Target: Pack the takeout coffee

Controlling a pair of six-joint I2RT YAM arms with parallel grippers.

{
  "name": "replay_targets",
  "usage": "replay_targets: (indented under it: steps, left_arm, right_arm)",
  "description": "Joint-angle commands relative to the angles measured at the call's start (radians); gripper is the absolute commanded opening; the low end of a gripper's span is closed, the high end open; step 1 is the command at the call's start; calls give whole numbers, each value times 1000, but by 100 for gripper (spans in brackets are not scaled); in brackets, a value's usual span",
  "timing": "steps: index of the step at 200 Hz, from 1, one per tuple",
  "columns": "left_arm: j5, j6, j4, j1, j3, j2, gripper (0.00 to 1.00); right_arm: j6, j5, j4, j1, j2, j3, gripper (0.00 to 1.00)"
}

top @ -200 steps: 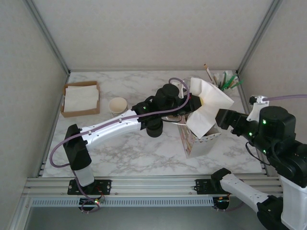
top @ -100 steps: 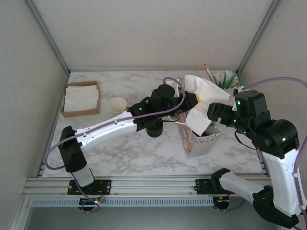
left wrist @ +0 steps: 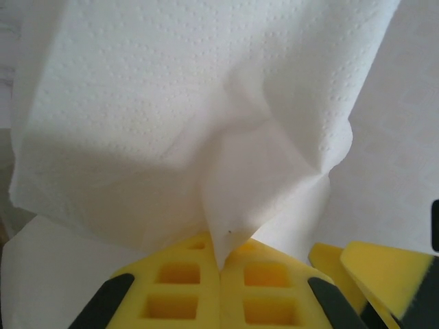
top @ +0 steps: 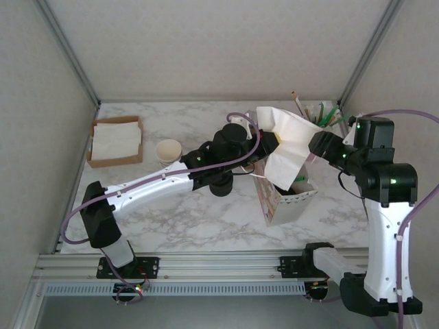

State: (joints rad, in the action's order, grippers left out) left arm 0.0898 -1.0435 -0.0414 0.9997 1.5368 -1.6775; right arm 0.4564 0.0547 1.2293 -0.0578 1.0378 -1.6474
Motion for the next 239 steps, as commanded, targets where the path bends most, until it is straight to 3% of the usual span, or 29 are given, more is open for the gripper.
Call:
replay_targets:
  steps: [1,47,112,161,192,239]
  left_arm:
    - [-35,-16,-32,-4,-10,28,0]
    - [-35,-24,-29,-4,3,7,0]
    - [-15,-19,-8,4,51,-45,0]
    - [-24,-7,10,8,71,-49,0]
    - [-27,0,9,8,78,-40,0]
    - [-21,0,-12,8,68,-35,0]
  right_arm:
    - [-9,140,-67,72,-3,48,70]
    - [-29,298,-117,252,-3,141,60]
    - [-43,419,-184,291,10,243,46]
    - [-29,443,-201,298,-7,232,54]
    - [14,544,-268,297,-4,262,57]
    - [15,561,-289,297,14,309,54]
